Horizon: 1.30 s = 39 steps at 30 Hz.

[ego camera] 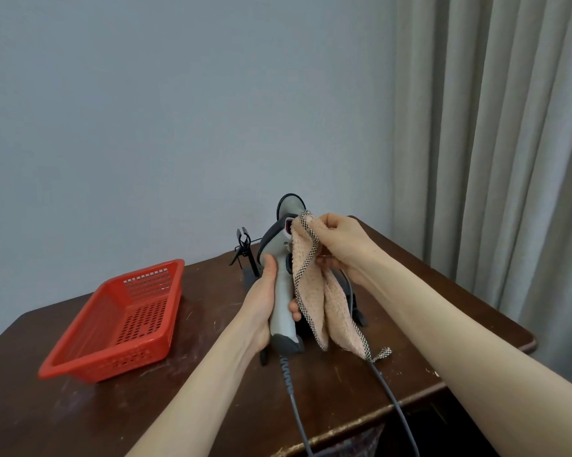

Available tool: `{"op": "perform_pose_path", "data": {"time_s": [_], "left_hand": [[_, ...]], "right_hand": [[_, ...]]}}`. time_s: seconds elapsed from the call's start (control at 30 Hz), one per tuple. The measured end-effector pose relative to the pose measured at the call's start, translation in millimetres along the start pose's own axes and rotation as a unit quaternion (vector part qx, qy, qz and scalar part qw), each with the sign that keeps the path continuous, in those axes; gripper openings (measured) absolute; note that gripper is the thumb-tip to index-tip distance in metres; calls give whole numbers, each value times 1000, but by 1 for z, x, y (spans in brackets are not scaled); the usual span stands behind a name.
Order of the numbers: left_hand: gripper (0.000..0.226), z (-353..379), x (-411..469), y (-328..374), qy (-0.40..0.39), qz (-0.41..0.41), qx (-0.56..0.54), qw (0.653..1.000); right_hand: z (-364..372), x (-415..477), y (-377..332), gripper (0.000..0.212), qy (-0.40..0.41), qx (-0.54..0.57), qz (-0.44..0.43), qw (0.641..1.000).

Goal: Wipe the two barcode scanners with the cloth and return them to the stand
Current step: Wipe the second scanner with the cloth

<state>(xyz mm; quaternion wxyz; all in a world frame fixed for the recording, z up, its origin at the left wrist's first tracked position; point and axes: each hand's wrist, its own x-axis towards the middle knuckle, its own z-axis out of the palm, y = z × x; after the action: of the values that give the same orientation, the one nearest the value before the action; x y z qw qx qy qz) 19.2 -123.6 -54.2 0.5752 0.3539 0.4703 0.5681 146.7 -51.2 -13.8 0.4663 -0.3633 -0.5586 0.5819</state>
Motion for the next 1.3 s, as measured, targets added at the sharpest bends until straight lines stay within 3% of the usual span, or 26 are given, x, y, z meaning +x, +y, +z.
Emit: {"op": "perform_pose_path", "data": {"time_s": [0.3, 0.5, 0.63, 0.9, 1.03, 1.3], "left_hand": [[60, -1, 2, -9, -6, -26, -89, 996], [59, 5, 3, -9, -8, -36, -49, 998], [59, 7, 3, -8, -1, -31, -20, 999], [59, 4, 6, -12, -3, -19, -54, 998], [58, 4, 7, -12, 7, -17, -62, 998], [59, 9, 6, -13, 9, -1, -4, 1000]], "right_hand": [[-12, 2, 8, 11, -33, 61, -4, 998], [-6, 0, 1, 29, 28, -56, -29, 998], [-1, 4, 0, 29, 40, -137, -47, 989], [-8, 4, 2, 21, 17, -87, -66, 994], [-13, 5, 2, 5, -33, -37, -37, 998], [-15, 5, -1, 19, -56, -68, 38, 995]]}}
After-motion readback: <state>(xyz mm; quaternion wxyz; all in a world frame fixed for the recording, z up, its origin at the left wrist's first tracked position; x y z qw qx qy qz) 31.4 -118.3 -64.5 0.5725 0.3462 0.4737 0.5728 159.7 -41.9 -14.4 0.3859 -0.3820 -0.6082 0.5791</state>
